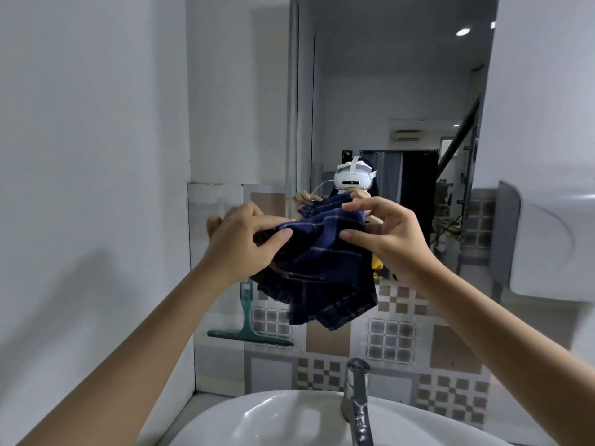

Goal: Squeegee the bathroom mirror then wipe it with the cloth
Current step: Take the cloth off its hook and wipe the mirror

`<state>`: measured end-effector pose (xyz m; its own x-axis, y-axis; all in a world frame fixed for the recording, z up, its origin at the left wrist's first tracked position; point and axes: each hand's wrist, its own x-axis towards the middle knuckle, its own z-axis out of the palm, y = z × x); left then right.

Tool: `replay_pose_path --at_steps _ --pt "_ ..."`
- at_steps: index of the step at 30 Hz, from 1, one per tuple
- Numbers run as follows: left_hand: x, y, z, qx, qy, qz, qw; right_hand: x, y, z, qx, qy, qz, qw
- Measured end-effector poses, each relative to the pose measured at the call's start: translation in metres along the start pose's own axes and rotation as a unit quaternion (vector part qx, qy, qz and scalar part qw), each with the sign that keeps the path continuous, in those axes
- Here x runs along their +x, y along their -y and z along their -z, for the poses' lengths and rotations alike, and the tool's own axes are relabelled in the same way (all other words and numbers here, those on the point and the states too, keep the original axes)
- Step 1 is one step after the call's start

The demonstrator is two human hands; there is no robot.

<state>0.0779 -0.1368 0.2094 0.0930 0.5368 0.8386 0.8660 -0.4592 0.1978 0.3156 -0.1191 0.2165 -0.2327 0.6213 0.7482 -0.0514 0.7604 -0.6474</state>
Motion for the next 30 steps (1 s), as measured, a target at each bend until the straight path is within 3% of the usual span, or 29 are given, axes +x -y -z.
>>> replay_pose_path --at_steps 2,5,12,15,19,26,30 --pt "0.002 -0.006 -0.007 -0.036 -0.006 -0.006 0.999 -0.004 -0.002 0.010 -0.006 -0.014 -0.003 1.000" --pt "-0.001 -0.018 -0.013 -0.227 0.072 0.005 0.971 -0.010 -0.005 0.023 -0.001 -0.039 -0.018 0.999" --pt "-0.009 -0.042 -0.034 -0.326 0.103 0.014 0.939 -0.018 -0.010 0.038 -0.021 -0.030 -0.030 0.999" --pt "-0.004 -0.049 -0.038 -0.321 0.107 0.014 0.941 -0.018 -0.012 0.046 -0.074 -0.010 -0.012 0.997" --pt "0.009 -0.056 -0.039 -0.374 0.125 0.022 0.919 -0.020 -0.010 0.052 -0.174 -0.025 0.038 0.984" --pt "0.047 -0.070 -0.041 -0.448 0.140 0.021 0.883 -0.020 -0.022 0.076 0.076 0.034 -0.100 0.992" --pt "0.072 -0.082 -0.045 -0.488 0.162 0.041 0.856 -0.029 -0.021 0.080 0.127 0.093 -0.076 0.985"
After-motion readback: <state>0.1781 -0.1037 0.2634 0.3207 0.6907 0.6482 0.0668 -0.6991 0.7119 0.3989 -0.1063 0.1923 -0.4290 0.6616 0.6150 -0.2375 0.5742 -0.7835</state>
